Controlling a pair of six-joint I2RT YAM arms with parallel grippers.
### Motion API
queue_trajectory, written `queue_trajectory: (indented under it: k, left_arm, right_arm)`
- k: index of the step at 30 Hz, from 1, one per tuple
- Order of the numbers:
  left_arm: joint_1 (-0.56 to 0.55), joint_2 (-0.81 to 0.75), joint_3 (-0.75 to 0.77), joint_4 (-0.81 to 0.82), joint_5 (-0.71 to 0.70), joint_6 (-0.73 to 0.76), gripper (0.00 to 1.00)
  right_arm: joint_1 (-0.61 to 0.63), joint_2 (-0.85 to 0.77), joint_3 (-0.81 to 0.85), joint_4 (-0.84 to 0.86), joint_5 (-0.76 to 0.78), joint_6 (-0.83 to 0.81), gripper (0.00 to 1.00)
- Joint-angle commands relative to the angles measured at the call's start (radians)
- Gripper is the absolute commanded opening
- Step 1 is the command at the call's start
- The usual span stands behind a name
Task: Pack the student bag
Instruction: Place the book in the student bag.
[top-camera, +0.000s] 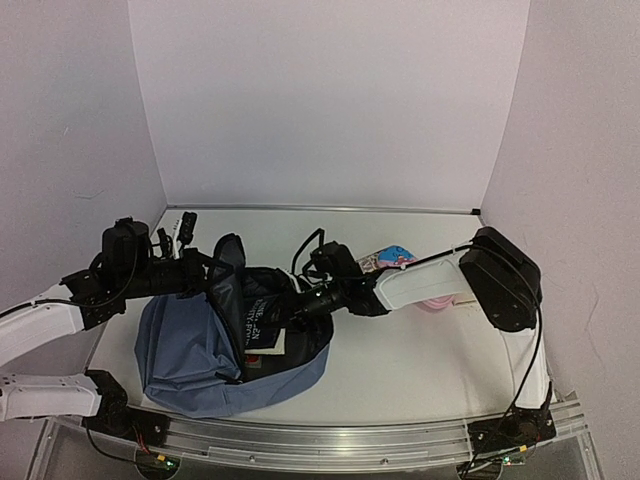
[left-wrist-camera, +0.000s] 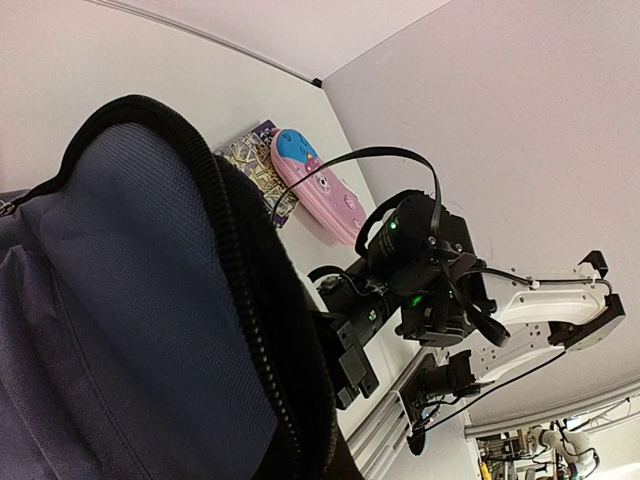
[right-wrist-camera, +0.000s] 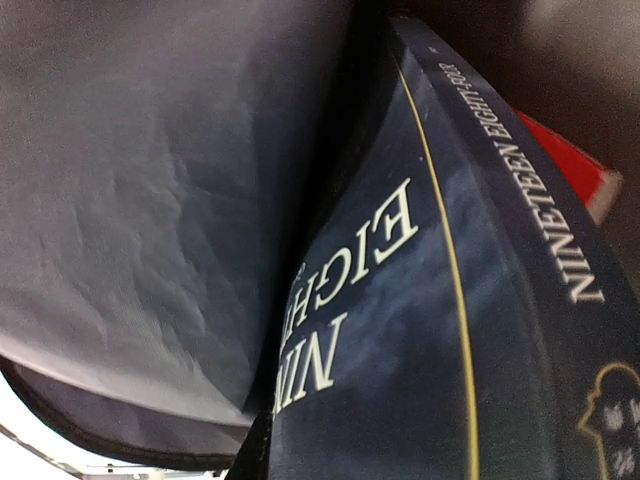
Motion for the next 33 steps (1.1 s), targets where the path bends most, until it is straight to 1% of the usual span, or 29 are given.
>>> queue_trajectory:
  k: [1, 3, 9, 10, 12, 16, 18, 23, 27, 30, 31, 33]
  left_arm:
    - [0.004, 0.004, 0.025, 0.113, 0.021, -0.006, 0.00]
    - [0.004, 0.008, 0.021, 0.127, 0.023, -0.011, 0.00]
    - [0.003, 0.022, 0.013, 0.153, 0.031, -0.019, 0.00]
    - [0.003, 0.024, 0.012, 0.155, 0.032, -0.019, 0.00]
    - [0.003, 0.024, 0.008, 0.156, 0.032, -0.021, 0.00]
    - [0.004, -0.013, -0.011, 0.136, -0.010, -0.024, 0.00]
    - [0.004, -0.046, -0.026, 0.109, -0.060, -0.026, 0.00]
    - [0.004, -0.097, -0.039, -0.054, -0.183, -0.058, 0.00]
    - [0.004, -0.121, -0.024, -0.201, -0.296, -0.093, 0.00]
    - [0.004, -0.112, 0.010, -0.364, -0.414, -0.133, 0.00]
    - [0.005, -0.109, 0.020, -0.408, -0.465, -0.144, 0.00]
    - [0.005, -0.106, 0.032, -0.481, -0.519, -0.176, 0.00]
  right_arm:
    - [0.040, 0.030, 0.129, -0.031, 0.079, -0.093, 0.00]
    - [0.053, 0.060, 0.167, -0.078, 0.111, -0.117, 0.00]
    - [0.070, 0.160, 0.257, -0.126, 0.151, -0.114, 0.01]
    - [0.071, 0.169, 0.269, -0.130, 0.158, -0.113, 0.04]
    - [0.073, 0.175, 0.288, -0.140, 0.176, -0.114, 0.14]
    - [0.074, 0.139, 0.269, -0.160, 0.241, -0.133, 0.40]
    - [0.074, 0.115, 0.256, -0.177, 0.269, -0.145, 0.48]
    - [0.074, 0.041, 0.221, -0.232, 0.344, -0.182, 0.61]
    - [0.074, -0.028, 0.205, -0.291, 0.411, -0.218, 0.65]
    - [0.074, -0.081, 0.200, -0.351, 0.478, -0.248, 0.69]
    - [0.074, -0.100, 0.200, -0.388, 0.499, -0.259, 0.70]
    - [0.074, -0.129, 0.202, -0.442, 0.555, -0.282, 0.71]
